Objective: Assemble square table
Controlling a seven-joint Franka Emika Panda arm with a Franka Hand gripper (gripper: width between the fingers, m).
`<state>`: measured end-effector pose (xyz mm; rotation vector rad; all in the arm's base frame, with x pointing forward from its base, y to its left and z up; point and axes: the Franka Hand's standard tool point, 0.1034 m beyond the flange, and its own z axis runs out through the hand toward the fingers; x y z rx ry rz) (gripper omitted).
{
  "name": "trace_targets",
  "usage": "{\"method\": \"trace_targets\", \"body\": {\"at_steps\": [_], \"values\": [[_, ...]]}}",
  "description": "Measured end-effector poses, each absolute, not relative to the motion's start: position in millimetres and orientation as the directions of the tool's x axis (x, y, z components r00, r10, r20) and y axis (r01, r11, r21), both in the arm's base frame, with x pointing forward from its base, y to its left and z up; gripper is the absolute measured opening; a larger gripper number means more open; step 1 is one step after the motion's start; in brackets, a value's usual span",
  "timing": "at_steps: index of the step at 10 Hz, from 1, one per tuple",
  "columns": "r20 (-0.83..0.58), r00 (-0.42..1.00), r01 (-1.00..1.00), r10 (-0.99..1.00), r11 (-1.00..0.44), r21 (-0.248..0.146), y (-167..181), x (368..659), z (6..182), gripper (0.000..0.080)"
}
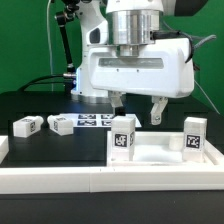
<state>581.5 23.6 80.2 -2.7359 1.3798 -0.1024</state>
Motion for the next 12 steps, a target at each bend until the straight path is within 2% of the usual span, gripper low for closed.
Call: {"method": "trace_targets", "body": {"at_steps": [1,5,6,8,9,12], "values": [[0.034,0.564,-0.816,-0.825,-0.564,-0.128,26,578,78.4,0.0649],[0.032,0.562,-0.818,-0.827,-0.561,-0.128,26,576,76.4,0.0649],[0.032,0.476,-0.866,-0.879,-0.474,-0.159,23,568,72.9,0.0649],[0.006,0.381,-0.915,-0.924,-0.378,-0.143,36,543,61.0,0.0649],[0.013,0.359,-0.92,-0.933,-0.356,-0.163,35,542,59.2,0.0649],[0.011,0.363,-0.919,-0.932,-0.36,-0.16,35,542,58.5,0.0649]]}}
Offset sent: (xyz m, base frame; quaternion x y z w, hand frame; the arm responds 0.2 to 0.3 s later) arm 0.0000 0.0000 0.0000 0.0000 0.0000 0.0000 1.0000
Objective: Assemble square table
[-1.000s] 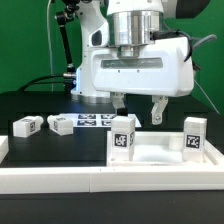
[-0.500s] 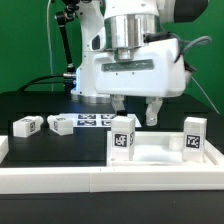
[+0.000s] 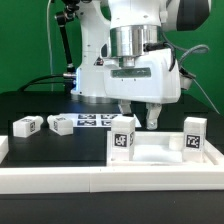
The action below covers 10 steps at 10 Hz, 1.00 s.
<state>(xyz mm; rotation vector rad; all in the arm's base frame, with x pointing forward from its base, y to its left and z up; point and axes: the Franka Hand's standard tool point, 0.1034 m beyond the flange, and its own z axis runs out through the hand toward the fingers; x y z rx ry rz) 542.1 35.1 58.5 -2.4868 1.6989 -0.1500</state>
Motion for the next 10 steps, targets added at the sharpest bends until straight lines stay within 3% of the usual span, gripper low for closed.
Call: {"method": "trace_targets", "body": {"at_steps": [2,4,6,10], "values": [[0.006,0.344,-0.926,-0.939,-0.341,-0.16,36,542,57.9,0.0649],[-0.043,0.134,-0.978,-0.99,-0.125,-0.168,37,533,53.0,0.0649],[-0.092,-0.04,-0.987,-0.995,0.054,-0.152,42,525,48.3,0.0649],[-0.09,-0.046,-0.988,-0.995,0.059,-0.145,45,517,43.4,0.0649]]}}
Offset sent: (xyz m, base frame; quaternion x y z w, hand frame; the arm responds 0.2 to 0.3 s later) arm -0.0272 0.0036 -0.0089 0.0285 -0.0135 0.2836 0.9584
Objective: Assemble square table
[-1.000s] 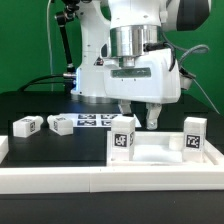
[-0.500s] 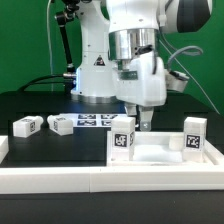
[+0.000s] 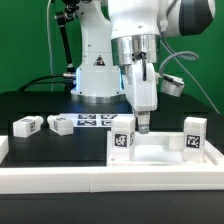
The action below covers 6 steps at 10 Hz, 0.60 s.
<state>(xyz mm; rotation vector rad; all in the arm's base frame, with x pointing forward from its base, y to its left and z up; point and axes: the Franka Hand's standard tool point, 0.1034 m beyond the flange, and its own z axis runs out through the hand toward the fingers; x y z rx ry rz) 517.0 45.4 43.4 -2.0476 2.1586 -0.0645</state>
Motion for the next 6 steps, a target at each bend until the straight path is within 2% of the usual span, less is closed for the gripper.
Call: {"method": "trace_targets", "body": {"at_steps": [2,6], "values": [[-0.089,-0.046,-0.988,-0.995,0.058,-0.143,46,516,42.3,0.0649],[-0.08,-0.04,-0.992,-0.996,0.049,-0.114,52,501,26.0,0.0649]]}}
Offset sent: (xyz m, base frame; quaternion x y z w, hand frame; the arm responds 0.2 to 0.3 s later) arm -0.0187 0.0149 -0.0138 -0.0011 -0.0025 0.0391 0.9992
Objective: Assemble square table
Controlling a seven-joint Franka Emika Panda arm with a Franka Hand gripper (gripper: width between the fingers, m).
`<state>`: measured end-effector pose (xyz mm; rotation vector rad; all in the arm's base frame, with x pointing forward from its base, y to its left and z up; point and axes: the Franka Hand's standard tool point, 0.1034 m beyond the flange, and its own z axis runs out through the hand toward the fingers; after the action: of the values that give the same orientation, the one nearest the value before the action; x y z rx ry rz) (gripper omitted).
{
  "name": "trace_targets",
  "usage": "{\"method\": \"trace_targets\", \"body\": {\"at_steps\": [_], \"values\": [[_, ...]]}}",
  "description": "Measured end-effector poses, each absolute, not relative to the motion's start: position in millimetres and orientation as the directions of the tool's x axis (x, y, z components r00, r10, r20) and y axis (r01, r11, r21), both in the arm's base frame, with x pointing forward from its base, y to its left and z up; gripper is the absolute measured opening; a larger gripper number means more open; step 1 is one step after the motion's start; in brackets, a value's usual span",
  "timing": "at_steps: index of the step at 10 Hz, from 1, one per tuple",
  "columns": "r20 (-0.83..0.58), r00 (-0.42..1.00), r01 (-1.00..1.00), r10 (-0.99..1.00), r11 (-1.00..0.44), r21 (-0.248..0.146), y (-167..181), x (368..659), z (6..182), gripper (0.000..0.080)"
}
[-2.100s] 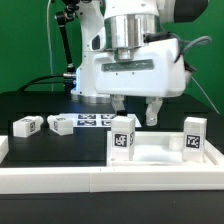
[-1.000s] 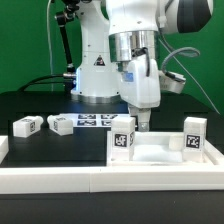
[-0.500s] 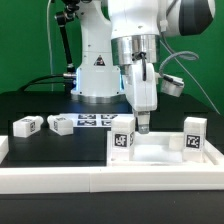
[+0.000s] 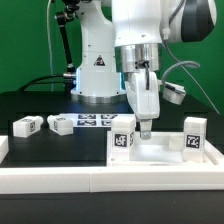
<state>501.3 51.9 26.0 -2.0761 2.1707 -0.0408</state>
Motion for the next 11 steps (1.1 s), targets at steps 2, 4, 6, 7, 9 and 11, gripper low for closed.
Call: {"method": "trace_targets", "body": {"at_steps": [2,4,6,7,9,11], "values": [[-0.067,-0.037,-0.995,-0.997,0.043,-0.095,51,493,13.4,0.0649],[-0.061,-0.037,-0.995,-0.997,0.042,-0.087,49,490,8.3,0.0649],[-0.059,-0.036,-0.996,-0.998,0.041,-0.082,50,489,5.2,0.0649],[-0.059,-0.036,-0.996,-0.998,0.041,-0.081,49,489,4.7,0.0552],[-0.058,-0.036,-0.996,-0.998,0.04,-0.08,49,488,4.5,0.0418],[-0.059,-0.035,-0.996,-0.998,0.04,-0.079,50,488,4.3,0.0101]]}}
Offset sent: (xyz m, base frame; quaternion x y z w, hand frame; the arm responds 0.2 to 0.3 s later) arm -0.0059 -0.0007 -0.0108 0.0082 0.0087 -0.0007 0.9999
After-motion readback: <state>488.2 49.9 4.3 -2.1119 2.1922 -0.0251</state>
